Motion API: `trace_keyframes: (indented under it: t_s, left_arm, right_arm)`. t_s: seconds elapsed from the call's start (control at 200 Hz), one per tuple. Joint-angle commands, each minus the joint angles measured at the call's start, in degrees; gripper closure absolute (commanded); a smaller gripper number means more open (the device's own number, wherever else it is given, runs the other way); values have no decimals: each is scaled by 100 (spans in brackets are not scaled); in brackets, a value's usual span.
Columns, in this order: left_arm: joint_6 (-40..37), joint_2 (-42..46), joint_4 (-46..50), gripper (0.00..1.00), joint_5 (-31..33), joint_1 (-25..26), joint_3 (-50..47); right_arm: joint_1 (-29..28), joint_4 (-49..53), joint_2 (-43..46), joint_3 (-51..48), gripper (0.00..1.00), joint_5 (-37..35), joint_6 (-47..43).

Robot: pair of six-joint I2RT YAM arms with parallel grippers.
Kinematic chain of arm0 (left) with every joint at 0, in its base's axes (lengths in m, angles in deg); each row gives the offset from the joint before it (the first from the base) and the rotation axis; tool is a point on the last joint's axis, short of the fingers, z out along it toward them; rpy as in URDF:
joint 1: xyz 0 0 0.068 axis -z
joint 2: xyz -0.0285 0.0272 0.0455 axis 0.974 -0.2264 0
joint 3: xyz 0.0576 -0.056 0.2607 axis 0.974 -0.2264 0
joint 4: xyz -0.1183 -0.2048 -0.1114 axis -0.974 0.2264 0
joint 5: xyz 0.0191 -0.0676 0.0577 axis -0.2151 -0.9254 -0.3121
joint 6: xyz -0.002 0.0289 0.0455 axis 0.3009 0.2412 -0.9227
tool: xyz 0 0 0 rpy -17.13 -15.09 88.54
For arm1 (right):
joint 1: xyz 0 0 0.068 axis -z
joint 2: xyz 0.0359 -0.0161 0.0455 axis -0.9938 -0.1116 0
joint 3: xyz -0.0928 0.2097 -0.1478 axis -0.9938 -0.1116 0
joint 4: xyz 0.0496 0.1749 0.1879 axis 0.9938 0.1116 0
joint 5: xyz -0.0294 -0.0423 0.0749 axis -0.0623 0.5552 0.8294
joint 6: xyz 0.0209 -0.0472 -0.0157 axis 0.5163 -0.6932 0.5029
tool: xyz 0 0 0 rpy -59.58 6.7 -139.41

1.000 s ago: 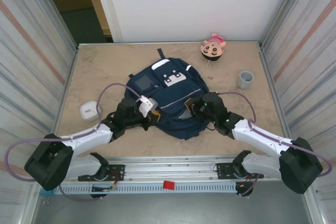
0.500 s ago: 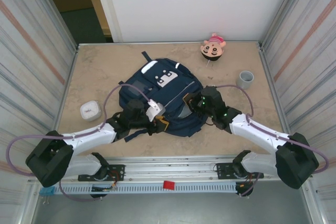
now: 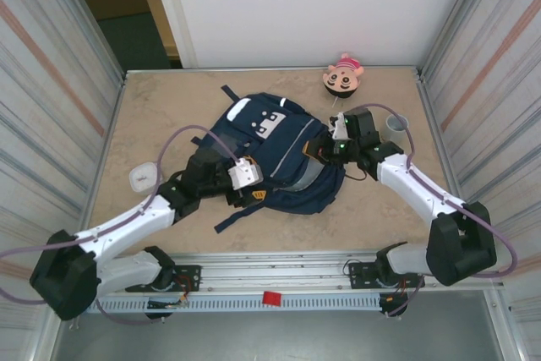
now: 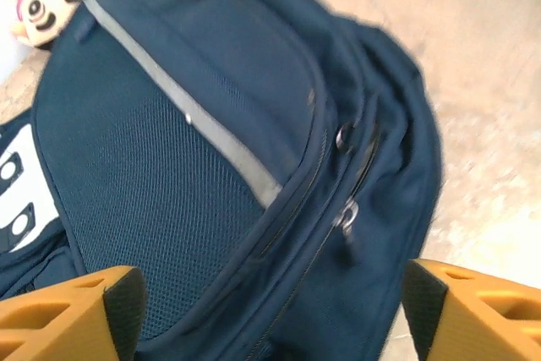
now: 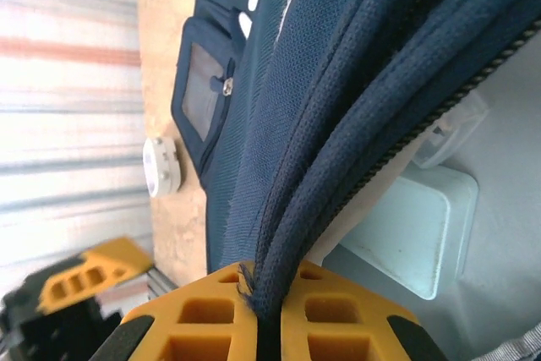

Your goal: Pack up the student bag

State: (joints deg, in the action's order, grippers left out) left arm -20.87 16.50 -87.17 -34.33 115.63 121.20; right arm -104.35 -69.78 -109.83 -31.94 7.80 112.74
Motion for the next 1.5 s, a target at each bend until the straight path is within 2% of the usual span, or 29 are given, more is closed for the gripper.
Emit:
trace_keyframes:
  t_s: [0.0,0.11,0.2,0.316,0.406,0.461,0.511,0.581,0.706,0.892,0.992,1.087,1.192,1.338,1.498]
  left_arm:
    - [-935,-443,-31,17,480,-67,208]
    - [-922,-877,-587,16,472,-194,229]
    - [-1001,-1282,-693,24,357,-207,330]
    - [-878,-1690,-984,42,267,-207,345]
    - [-536,-1714,-1034,71,2,-206,345]
    - [-187,-1611,-1127,87,-217,-206,293]
    - [165,-1520,-1243,93,-478,-200,223]
    - [730,-1438,-1314,95,-831,-206,178]
    - [1448,-1430,-1337,97,-1112,-207,177]
    - [1810,-1543,-874,98,-1189,-241,491]
    - [1890,-1689,-591,98,-1284,-248,752]
    - [1939,-1827,-510,98,-1429,-260,903]
    - [1998,-1931,-504,98,-1535,-260,1009]
    - [2037,-1963,-507,98,-1654,-260,1050]
    - [2029,-1889,-501,98,-1740,-260,994]
  right_arm:
    - [170,697,-119,373,98,1049,-1095]
    - [313,956,-284,586,98,1312,-1389]
    - [400,1073,-414,719,98,1442,-1517]
    - [547,1155,-558,892,97,1592,-1648]
    - [729,1303,-638,1002,93,1492,-1728]
    - [844,1446,-628,1084,83,1219,-1721]
    - [887,1657,-558,1171,68,780,-1715]
    - [836,2029,-381,1302,55,39,-1719]
    - [299,2855,282,1458,50,-1795,-1601]
    - [-1457,3851,1240,1405,51,-4391,-568]
    - [-2519,3925,1479,1169,52,-5295,240]
    - [-3322,3258,1453,784,54,-5547,595]
    - [-3749,2306,1060,526,53,-5469,602]
    - [-3813,1661,263,511,51,-5593,604]
    - [-3662,1072,-196,426,49,-5897,610]
